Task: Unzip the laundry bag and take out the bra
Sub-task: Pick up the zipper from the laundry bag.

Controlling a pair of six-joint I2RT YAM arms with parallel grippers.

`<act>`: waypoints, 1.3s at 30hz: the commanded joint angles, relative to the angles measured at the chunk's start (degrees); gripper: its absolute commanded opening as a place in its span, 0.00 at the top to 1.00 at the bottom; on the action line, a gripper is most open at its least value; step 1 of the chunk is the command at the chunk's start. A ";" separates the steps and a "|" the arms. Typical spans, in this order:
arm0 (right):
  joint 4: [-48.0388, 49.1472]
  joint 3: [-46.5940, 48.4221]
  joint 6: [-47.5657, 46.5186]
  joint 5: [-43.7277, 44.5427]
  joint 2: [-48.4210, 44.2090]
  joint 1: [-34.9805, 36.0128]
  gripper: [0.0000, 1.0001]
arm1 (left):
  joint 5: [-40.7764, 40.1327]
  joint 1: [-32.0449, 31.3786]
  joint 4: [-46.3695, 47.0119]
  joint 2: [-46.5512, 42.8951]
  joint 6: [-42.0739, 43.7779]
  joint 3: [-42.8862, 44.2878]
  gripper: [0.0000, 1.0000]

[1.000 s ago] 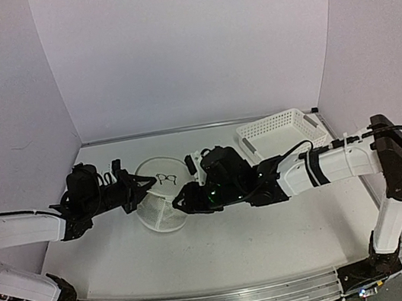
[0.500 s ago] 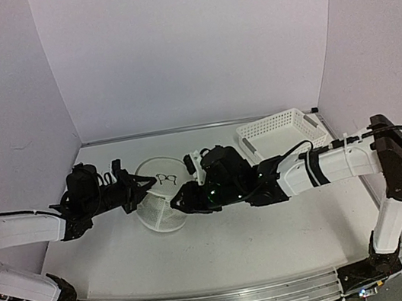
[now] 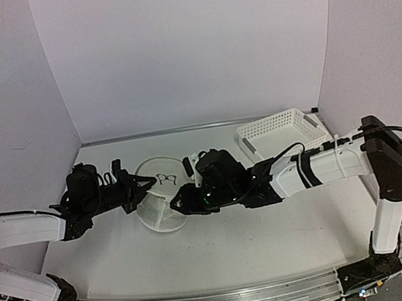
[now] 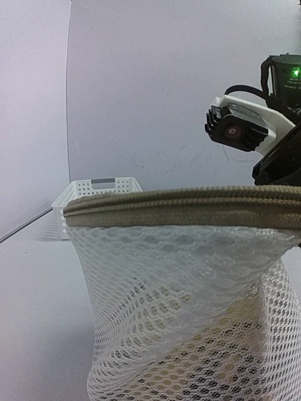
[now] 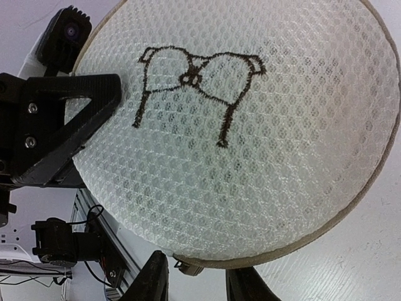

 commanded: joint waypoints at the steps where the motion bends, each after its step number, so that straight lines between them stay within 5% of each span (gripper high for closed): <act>1: 1.27 2.86 -0.94 3.57 0.77 0.36 0.67 | 0.21 0.10 2.33 -0.23 -0.66 0.54 1.00; 14: 1.45 4.66 -1.39 6.02 2.53 0.96 0.74 | -0.32 0.10 2.05 0.22 -1.19 0.79 1.00; 24: 1.62 2.97 -1.30 6.52 0.88 0.97 1.00 | -0.20 0.10 1.89 0.31 -0.99 0.76 1.00; 39: 1.97 -6.46 -6.22 2.73 -7.49 1.04 1.00 | 4.82 0.10 1.78 1.44 2.97 1.67 1.00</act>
